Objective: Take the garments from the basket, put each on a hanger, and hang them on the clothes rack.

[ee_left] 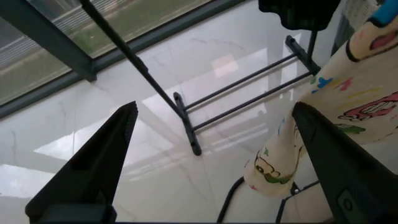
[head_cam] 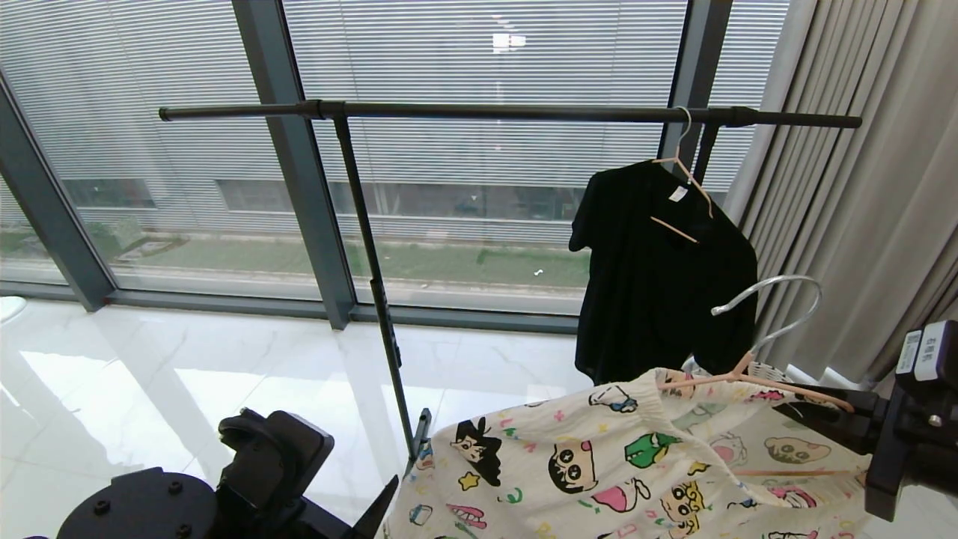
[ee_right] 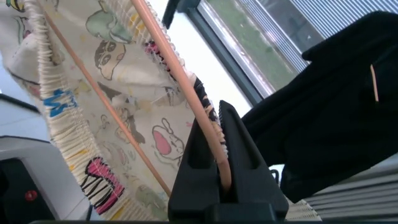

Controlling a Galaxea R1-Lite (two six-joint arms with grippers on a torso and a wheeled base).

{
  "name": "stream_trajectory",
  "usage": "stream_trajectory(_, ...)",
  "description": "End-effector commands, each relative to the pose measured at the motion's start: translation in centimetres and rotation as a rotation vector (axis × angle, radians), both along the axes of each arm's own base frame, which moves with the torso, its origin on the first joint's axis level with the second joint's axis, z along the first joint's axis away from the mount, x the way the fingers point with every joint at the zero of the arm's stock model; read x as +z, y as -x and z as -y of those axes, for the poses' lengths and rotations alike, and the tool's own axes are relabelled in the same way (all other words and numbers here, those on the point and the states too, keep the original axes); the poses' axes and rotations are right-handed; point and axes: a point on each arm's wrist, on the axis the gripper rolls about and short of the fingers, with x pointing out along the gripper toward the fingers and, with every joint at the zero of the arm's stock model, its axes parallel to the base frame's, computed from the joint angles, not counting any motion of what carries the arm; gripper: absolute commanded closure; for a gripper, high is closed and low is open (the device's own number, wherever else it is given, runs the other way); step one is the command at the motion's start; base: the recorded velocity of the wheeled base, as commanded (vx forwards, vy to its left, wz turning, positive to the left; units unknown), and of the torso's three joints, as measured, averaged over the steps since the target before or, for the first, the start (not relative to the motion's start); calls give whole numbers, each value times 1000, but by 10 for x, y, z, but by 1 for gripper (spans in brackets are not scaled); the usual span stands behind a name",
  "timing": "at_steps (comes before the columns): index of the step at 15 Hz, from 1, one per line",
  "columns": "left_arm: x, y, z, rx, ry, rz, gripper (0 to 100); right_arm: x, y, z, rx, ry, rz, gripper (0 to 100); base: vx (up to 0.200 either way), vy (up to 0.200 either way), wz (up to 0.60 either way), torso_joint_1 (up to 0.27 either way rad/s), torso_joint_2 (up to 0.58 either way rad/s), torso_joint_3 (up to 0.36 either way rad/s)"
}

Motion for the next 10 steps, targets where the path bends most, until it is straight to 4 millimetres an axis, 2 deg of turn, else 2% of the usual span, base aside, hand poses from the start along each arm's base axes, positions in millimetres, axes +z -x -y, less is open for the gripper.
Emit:
stream_trajectory(1,5,-3,-8,72,12,31,0,-10,3,2,-17,21,-29,100,0,0,0,0,0,0)
stream_trajectory(5,12,-8,-27,262,7,86,0,-20,4,3,-54,48,-66,100,0,0,0,0,0,0)
stream_trajectory(10,18,4,-43,349,26,140,0,-23,5,6,-140,61,-103,100,0,0,0,0,0,0)
